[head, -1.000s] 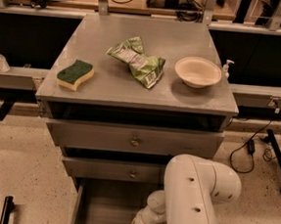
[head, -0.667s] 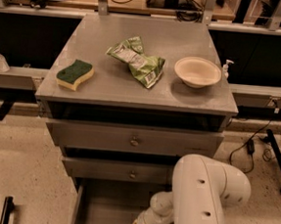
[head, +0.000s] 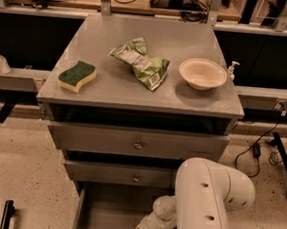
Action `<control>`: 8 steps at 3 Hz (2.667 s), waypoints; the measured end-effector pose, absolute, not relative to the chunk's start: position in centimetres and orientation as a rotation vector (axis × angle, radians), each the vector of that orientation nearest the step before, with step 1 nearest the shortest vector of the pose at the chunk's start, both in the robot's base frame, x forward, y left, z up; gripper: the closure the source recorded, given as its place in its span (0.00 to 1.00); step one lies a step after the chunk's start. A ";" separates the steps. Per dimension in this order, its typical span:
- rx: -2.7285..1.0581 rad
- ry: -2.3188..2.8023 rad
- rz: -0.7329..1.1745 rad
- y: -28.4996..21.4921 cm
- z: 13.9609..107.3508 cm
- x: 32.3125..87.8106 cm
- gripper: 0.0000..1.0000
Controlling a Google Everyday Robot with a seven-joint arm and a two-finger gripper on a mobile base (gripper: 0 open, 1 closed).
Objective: Open bottom drawer
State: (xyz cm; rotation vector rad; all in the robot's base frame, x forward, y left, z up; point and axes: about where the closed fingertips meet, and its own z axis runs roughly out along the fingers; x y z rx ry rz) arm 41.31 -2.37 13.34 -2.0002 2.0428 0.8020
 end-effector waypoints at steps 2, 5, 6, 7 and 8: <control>-2.000 2.043 0.802 -2.4 13.3 41.3 1.00; -2.000 2.043 0.802 -2.4 13.4 41.5 0.36; -2.000 2.043 0.802 -2.4 13.4 41.5 0.12; -2.000 2.043 0.802 -2.5 13.4 41.7 0.09; -2.000 2.043 0.802 -2.6 13.4 42.3 0.30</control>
Offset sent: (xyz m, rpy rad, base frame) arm 0.0559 -0.0446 0.0310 0.0173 -0.3357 -0.1018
